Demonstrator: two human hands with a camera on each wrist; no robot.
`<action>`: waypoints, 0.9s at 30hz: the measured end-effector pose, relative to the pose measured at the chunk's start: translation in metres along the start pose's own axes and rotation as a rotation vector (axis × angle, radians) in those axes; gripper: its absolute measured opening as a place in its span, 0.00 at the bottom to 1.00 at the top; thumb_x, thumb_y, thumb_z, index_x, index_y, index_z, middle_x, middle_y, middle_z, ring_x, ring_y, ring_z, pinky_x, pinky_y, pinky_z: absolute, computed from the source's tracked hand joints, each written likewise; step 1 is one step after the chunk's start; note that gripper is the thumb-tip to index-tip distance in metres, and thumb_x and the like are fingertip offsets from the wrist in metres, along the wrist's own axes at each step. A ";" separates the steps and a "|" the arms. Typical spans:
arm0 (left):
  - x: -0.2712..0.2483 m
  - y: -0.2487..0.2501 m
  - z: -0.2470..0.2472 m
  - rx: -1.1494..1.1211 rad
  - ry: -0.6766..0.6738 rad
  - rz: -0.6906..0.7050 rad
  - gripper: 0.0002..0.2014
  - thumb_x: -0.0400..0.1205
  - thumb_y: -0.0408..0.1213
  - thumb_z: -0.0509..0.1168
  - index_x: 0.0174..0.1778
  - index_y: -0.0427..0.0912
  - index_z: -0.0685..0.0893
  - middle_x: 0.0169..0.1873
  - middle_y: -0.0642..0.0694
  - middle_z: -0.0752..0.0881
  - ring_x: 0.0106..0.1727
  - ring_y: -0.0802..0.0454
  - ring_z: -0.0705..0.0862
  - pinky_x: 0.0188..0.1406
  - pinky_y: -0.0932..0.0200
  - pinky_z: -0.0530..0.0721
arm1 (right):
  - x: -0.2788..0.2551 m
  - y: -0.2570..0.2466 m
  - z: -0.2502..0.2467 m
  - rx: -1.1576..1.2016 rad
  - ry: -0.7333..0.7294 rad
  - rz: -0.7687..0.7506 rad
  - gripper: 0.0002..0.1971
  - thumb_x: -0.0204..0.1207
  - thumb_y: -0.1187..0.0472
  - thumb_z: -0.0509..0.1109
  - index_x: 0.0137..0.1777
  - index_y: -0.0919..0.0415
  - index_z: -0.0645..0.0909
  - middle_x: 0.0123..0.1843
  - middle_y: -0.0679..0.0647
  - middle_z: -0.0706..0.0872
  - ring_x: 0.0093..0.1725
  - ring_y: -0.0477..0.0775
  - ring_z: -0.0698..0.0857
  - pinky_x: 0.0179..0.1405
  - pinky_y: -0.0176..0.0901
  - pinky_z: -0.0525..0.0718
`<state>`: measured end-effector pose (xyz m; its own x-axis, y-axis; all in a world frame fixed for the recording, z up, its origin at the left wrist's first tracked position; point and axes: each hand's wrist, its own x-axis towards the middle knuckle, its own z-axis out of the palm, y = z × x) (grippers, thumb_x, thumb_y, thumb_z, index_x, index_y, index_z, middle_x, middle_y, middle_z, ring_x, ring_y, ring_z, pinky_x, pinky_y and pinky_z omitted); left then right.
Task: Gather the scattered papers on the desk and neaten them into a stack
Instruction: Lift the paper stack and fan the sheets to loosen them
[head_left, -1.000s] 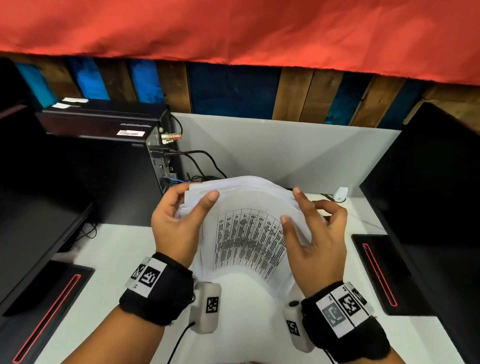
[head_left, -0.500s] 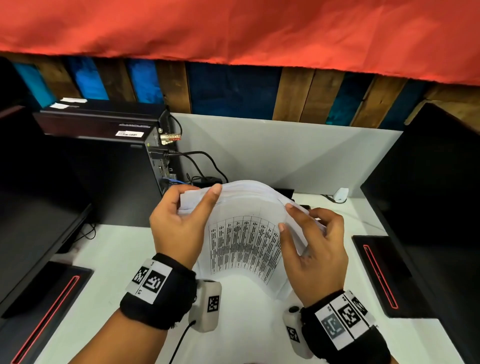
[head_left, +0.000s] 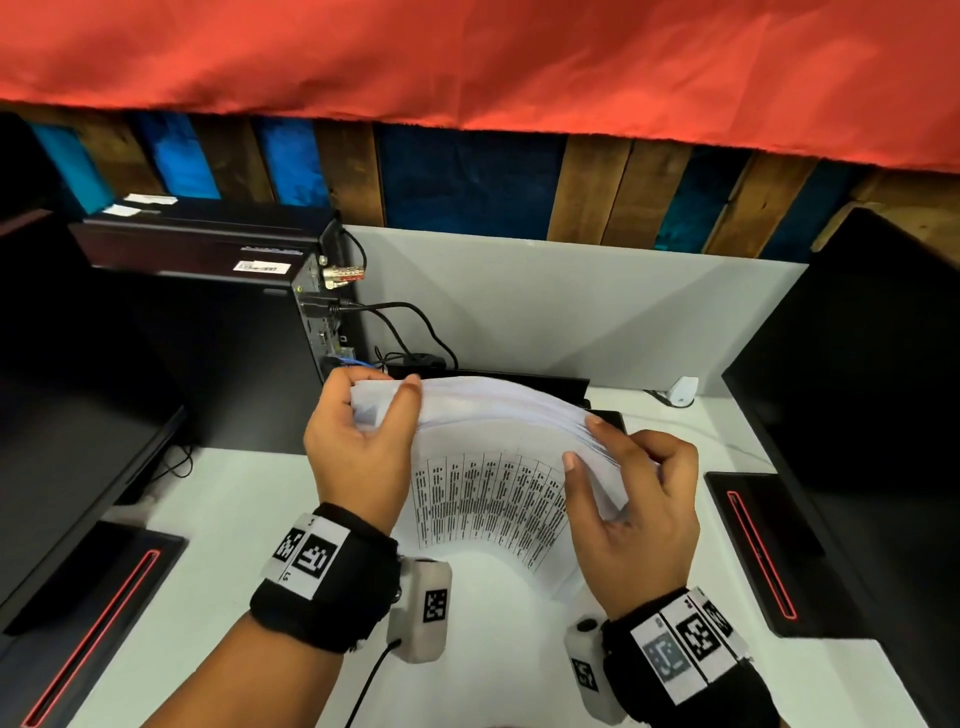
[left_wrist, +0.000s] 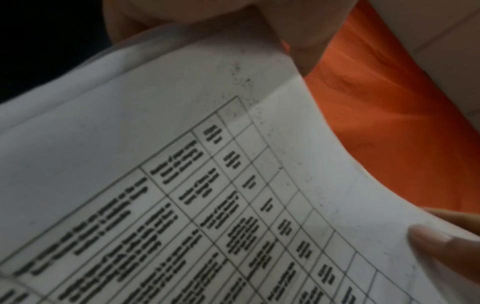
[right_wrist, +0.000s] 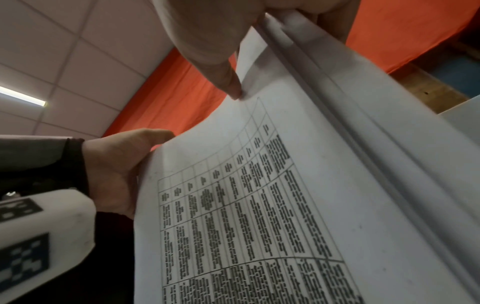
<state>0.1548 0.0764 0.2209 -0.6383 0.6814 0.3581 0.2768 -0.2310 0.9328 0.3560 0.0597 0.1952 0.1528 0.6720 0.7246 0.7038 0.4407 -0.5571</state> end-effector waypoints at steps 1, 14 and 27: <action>0.001 -0.003 -0.002 0.003 0.004 0.000 0.07 0.75 0.41 0.68 0.43 0.41 0.81 0.36 0.55 0.84 0.37 0.65 0.82 0.40 0.72 0.78 | 0.001 0.000 0.000 0.002 0.010 0.007 0.16 0.71 0.55 0.76 0.57 0.58 0.87 0.53 0.53 0.76 0.47 0.38 0.77 0.29 0.44 0.85; -0.005 -0.009 -0.007 -0.053 0.033 -0.040 0.14 0.77 0.50 0.67 0.41 0.41 0.79 0.33 0.54 0.82 0.35 0.58 0.81 0.38 0.63 0.79 | 0.004 -0.004 -0.001 0.001 -0.018 0.032 0.17 0.69 0.52 0.77 0.57 0.56 0.87 0.59 0.52 0.75 0.50 0.42 0.79 0.36 0.42 0.86; -0.005 -0.011 -0.016 -0.108 -0.013 -0.023 0.12 0.75 0.44 0.67 0.43 0.37 0.81 0.32 0.59 0.82 0.36 0.63 0.80 0.38 0.74 0.77 | 0.006 -0.005 0.000 -0.028 -0.061 0.012 0.20 0.69 0.47 0.77 0.59 0.52 0.87 0.61 0.53 0.74 0.52 0.46 0.80 0.38 0.40 0.84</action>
<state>0.1435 0.0644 0.2095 -0.6342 0.6961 0.3365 0.1829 -0.2878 0.9401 0.3535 0.0612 0.2024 0.1199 0.7126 0.6913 0.7211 0.4161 -0.5539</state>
